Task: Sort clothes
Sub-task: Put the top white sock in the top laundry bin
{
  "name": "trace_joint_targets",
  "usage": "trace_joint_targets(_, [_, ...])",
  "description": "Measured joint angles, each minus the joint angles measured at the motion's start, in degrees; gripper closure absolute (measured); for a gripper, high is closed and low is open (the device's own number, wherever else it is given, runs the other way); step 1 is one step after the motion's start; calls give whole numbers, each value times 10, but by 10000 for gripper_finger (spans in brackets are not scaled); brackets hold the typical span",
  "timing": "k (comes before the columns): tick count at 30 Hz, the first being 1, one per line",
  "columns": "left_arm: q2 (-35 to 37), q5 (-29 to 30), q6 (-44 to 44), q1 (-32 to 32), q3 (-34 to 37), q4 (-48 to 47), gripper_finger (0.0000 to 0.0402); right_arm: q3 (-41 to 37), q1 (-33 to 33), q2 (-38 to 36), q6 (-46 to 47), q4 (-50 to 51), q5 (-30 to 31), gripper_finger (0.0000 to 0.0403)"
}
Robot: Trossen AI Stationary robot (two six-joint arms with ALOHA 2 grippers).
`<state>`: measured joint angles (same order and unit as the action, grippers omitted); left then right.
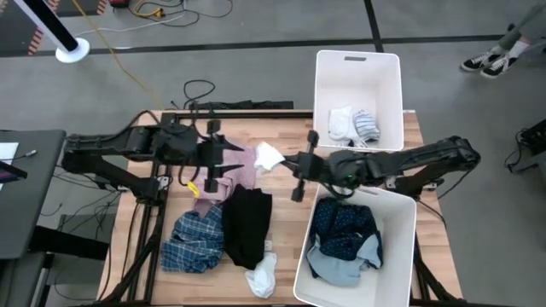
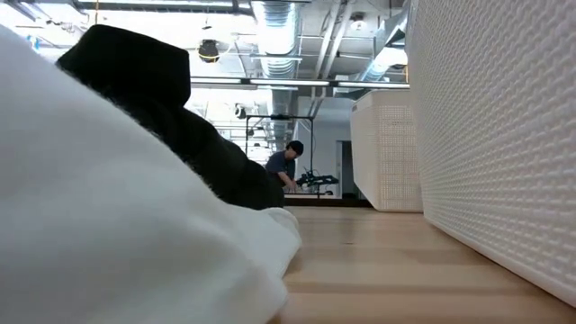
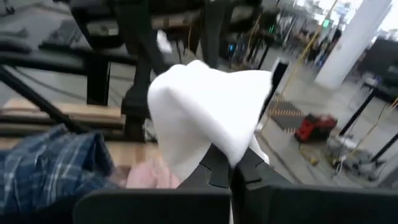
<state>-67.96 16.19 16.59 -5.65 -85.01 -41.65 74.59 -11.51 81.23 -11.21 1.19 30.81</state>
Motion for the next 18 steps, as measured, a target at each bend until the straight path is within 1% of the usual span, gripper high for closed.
trace_joint_targets(3, [24,1,-25,0,0,-2,181,0,-6,-23,-25,-8,13,402])
trace_joint_targets(6, [48,2,-45,-3,0,-7,160,0,-5,-46,-42,-10,27,402])
trace_joint_targets(13, [77,8,-73,-17,0,-34,155,0,13,-110,-101,-8,81,402])
trace_joint_targets(18, [72,18,-74,-36,0,-55,155,0,43,-153,-104,28,97,403])
